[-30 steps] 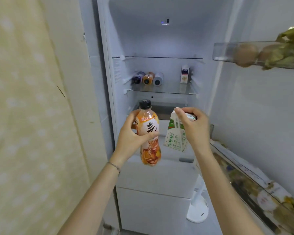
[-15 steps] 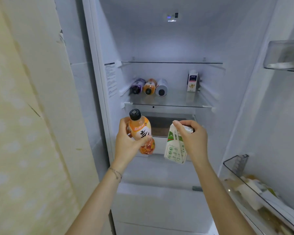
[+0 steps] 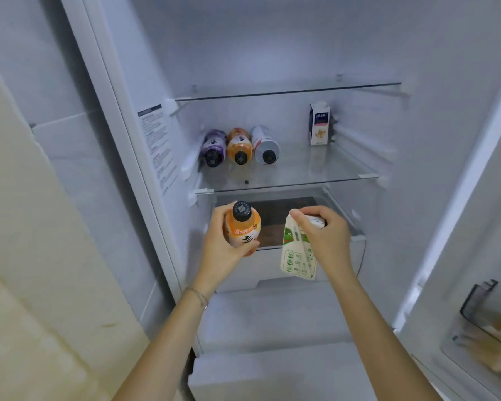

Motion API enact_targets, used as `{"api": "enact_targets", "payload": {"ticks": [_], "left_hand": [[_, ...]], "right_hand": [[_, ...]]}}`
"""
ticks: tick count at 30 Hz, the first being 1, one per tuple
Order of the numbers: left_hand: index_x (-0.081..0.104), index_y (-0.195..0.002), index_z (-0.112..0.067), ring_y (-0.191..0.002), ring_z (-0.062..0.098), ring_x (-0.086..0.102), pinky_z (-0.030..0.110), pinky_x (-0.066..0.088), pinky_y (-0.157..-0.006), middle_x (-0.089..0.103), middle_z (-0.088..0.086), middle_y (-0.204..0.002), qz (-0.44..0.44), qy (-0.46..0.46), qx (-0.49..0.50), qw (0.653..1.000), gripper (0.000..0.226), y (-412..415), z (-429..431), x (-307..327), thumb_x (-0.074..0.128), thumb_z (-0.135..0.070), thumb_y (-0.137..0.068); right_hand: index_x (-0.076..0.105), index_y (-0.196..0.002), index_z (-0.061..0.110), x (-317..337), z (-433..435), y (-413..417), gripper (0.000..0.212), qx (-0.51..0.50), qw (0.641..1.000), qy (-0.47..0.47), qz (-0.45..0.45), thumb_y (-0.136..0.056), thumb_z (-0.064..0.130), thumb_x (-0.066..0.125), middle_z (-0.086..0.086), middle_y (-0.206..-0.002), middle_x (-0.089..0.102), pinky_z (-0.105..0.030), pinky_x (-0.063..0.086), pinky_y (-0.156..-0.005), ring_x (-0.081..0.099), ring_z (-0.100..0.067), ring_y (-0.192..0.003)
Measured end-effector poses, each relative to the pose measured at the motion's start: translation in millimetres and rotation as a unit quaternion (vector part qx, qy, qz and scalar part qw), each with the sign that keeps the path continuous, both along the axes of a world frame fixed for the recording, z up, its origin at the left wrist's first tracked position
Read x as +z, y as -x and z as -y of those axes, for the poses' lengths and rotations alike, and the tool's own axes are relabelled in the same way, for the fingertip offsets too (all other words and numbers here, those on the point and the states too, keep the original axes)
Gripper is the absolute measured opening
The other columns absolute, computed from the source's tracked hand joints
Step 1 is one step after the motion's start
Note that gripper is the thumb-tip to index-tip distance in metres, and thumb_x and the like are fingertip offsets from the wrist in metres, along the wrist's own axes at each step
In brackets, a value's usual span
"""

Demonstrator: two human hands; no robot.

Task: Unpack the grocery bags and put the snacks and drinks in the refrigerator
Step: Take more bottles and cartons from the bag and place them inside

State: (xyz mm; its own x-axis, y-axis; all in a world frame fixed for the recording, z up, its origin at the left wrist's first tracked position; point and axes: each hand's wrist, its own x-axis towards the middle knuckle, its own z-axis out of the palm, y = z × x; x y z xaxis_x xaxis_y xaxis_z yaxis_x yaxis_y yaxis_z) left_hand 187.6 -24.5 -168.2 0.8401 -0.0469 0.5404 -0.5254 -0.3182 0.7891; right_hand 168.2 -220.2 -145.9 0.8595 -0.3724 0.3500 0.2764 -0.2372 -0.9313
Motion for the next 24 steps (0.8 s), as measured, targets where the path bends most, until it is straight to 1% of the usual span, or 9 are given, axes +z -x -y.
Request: {"api": "enact_targets", "payload": {"ticks": [2, 4, 9, 13, 16, 18, 20, 21, 24], "left_hand": [[0.046, -0.117, -0.036, -0.114, 0.011, 0.055, 0.018, 0.051, -0.087, 0.056, -0.013, -0.118, -0.009, -0.017, -0.008, 1.0, 0.071, -10.0, 0.0, -5.4, 0.088, -0.01, -0.065], [0.045, -0.119, -0.037, -0.114, 0.007, 0.055, 0.021, 0.051, -0.09, 0.056, -0.014, -0.119, -0.015, -0.032, -0.002, 0.999, 0.073, -18.8, 0.8, -9.3, 0.088, -0.014, -0.065], [0.043, -0.125, -0.036, -0.118, -0.007, 0.047, 0.014, 0.043, -0.098, 0.05, -0.024, -0.122, -0.005, -0.057, -0.004, 0.998, 0.075, -33.8, 9.8, -9.2, 0.086, -0.01, -0.068], [0.039, -0.123, -0.045, -0.118, -0.015, 0.042, 0.008, 0.038, -0.099, 0.044, -0.029, -0.124, 0.008, -0.083, 0.007, 0.997, 0.078, -47.6, 12.8, -16.3, 0.083, -0.008, -0.071], [0.041, -0.128, -0.035, -0.118, -0.015, 0.041, 0.006, 0.036, -0.098, 0.043, -0.029, -0.125, 0.015, -0.082, 0.02, 0.996, 0.076, -59.2, 12.1, -21.8, 0.083, -0.007, -0.072], [0.042, -0.131, -0.029, -0.118, -0.016, 0.04, 0.005, 0.035, -0.098, 0.042, -0.03, -0.126, 0.023, -0.105, 0.027, 0.994, 0.073, -66.3, 11.8, -25.0, 0.083, -0.01, -0.073], [0.045, -0.133, -0.023, -0.117, -0.01, 0.042, 0.008, 0.036, -0.099, 0.047, -0.022, -0.128, 0.033, -0.148, 0.042, 0.987, 0.069, -73.0, 10.9, -29.0, 0.082, -0.014, -0.075], [0.045, -0.134, -0.021, -0.119, -0.003, 0.045, 0.012, 0.037, -0.1, 0.049, -0.015, -0.131, 0.044, -0.178, 0.054, 0.982, 0.068, -75.8, 10.0, -32.2, 0.081, -0.015, -0.076], [0.047, -0.132, -0.02, -0.13, 0.021, 0.047, 0.039, 0.044, -0.105, 0.05, 0.001, -0.141, 0.083, -0.292, 0.083, 0.949, 0.067, -84.7, 7.1, -44.8, 0.08, -0.009, -0.074]], "right_hand": [[0.071, -0.089, 0.018, -1.8, -0.1, -8.9, 0.017, -0.003, 1.0, 0.004, -0.001, -0.08, 0.031, 0.076, 0.011, -0.08, 0.068, -0.008, 0.046, -0.055, 0.063, 0.003, -0.069], [0.071, -0.089, 0.019, -2.6, 0.7, -18.6, 0.016, -0.002, 1.0, 0.009, -0.006, -0.081, 0.032, 0.075, 0.011, -0.08, 0.068, -0.008, 0.046, -0.054, 0.064, 0.0, -0.069], [0.071, -0.09, 0.019, -4.0, 4.8, -40.5, 0.017, 0.004, 0.999, 0.032, -0.013, -0.081, 0.033, 0.075, 0.011, -0.081, 0.068, -0.009, 0.045, -0.053, 0.065, -0.004, -0.072], [0.071, -0.088, 0.018, -4.9, 10.2, -52.4, 0.015, 0.022, 0.999, 0.032, -0.005, -0.08, 0.029, 0.076, 0.012, -0.079, 0.068, -0.01, 0.046, -0.054, 0.064, -0.001, -0.07], [0.07, -0.087, 0.02, -3.9, 12.4, -58.7, 0.012, 0.039, 0.999, 0.029, 0.006, -0.08, 0.026, 0.077, 0.013, -0.078, 0.067, -0.009, 0.047, -0.055, 0.064, 0.004, -0.07], [0.07, -0.087, 0.018, -3.5, 11.6, -61.7, 0.013, 0.048, 0.998, 0.028, 0.015, -0.079, 0.025, 0.078, 0.014, -0.077, 0.066, -0.009, 0.046, -0.055, 0.064, 0.004, -0.07], [0.07, -0.087, 0.017, -4.0, 10.2, -63.9, 0.013, 0.058, 0.997, 0.035, 0.022, -0.079, 0.024, 0.078, 0.014, -0.077, 0.067, -0.009, 0.046, -0.056, 0.063, 0.005, -0.071], [0.07, -0.088, 0.017, -4.5, 9.6, -64.5, 0.013, 0.062, 0.997, 0.038, 0.023, -0.079, 0.023, 0.078, 0.014, -0.077, 0.066, -0.009, 0.046, -0.056, 0.063, 0.005, -0.071], [0.07, -0.088, 0.015, -5.9, 9.7, -66.9, 0.013, 0.07, 0.996, 0.042, 0.027, -0.079, 0.022, 0.078, 0.014, -0.077, 0.066, -0.009, 0.047, -0.056, 0.063, 0.006, -0.071]]}}
